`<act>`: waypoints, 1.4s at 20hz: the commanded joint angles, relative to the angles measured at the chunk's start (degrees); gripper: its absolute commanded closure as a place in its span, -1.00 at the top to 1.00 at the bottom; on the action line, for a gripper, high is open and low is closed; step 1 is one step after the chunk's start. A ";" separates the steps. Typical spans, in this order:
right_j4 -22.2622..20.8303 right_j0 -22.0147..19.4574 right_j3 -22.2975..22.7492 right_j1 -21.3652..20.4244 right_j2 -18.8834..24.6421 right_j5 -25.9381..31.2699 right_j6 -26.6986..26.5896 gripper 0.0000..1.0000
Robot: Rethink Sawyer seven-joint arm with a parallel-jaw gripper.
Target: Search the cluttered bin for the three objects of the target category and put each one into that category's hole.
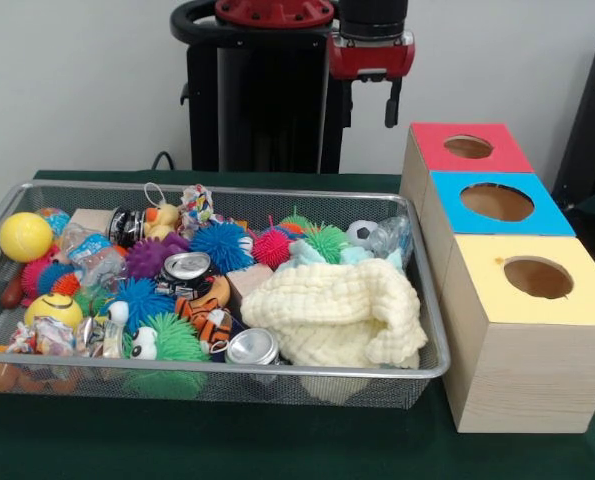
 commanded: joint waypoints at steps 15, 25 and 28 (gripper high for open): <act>0.42 -1.34 -16.76 4.51 0.50 18.71 6.12 1.00; -5.07 -5.36 -15.73 0.86 5.58 4.26 3.06 1.00; -7.46 -6.57 -15.41 -0.64 7.44 1.07 2.61 1.00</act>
